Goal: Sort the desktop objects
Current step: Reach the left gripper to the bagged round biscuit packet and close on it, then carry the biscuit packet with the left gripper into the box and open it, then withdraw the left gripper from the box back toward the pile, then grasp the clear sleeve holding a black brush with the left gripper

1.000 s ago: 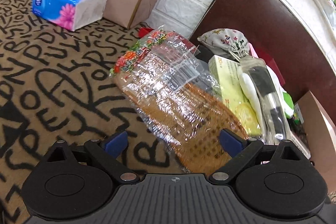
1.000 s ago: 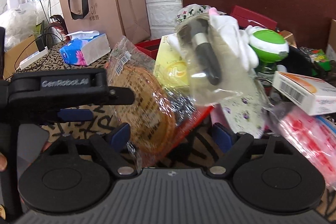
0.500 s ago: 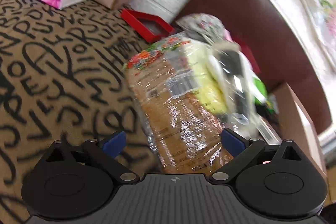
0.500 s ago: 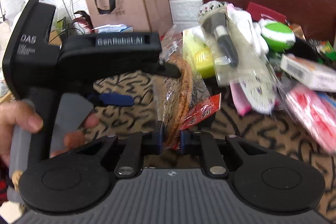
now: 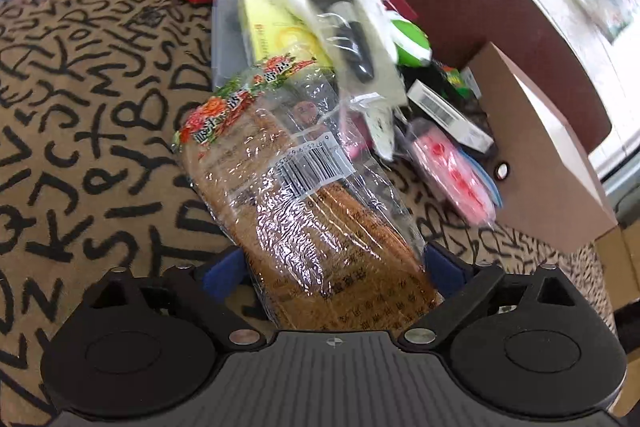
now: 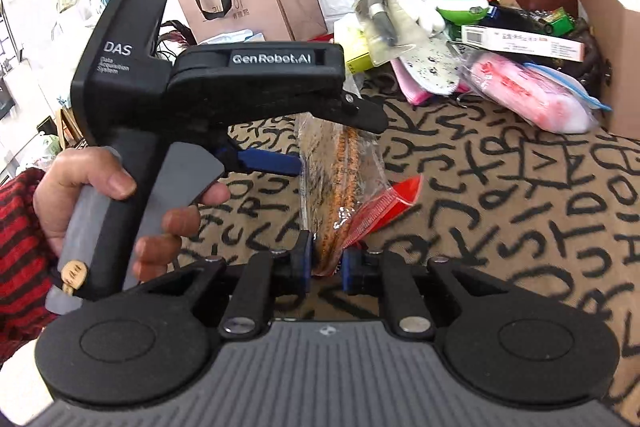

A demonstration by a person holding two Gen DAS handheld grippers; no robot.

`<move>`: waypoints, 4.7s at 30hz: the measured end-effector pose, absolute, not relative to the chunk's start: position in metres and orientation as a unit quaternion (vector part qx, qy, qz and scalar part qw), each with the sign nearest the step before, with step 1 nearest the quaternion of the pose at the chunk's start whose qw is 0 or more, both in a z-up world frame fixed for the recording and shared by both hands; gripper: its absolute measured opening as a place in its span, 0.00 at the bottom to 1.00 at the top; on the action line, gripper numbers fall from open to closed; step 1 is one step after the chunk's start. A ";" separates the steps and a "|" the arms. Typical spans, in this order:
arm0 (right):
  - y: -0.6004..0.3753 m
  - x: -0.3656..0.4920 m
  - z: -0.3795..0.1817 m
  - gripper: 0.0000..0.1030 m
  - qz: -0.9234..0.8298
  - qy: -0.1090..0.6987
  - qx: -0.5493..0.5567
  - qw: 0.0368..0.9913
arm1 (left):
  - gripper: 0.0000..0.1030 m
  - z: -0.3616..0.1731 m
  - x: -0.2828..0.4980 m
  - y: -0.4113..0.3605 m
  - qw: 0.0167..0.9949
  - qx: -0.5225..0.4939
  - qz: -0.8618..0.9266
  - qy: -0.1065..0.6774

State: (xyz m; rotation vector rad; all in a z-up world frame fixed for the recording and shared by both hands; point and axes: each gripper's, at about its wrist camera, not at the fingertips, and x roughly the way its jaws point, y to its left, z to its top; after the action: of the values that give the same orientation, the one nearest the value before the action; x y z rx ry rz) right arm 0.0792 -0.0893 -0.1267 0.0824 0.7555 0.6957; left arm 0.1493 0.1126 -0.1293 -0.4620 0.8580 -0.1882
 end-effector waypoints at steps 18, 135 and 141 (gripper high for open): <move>-0.106 0.081 -0.103 0.15 0.341 0.327 0.044 0.880 | 0.56 -0.088 0.142 0.072 0.884 -0.195 -0.121 0.406; -0.142 0.085 -0.112 1.00 0.176 0.296 -0.004 0.939 | 1.00 -0.094 0.106 0.018 0.938 -0.109 -0.132 0.303; -0.123 0.102 -0.114 1.00 0.206 0.276 -0.027 0.938 | 1.00 -0.086 0.132 0.054 0.939 -0.131 -0.118 0.294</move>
State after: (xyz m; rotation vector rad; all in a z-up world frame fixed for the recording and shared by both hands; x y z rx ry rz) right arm 0.1016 -0.1233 -0.1140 -0.0545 0.5644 0.4207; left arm 0.1325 0.0537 -0.0865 -0.2676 0.6004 -0.2403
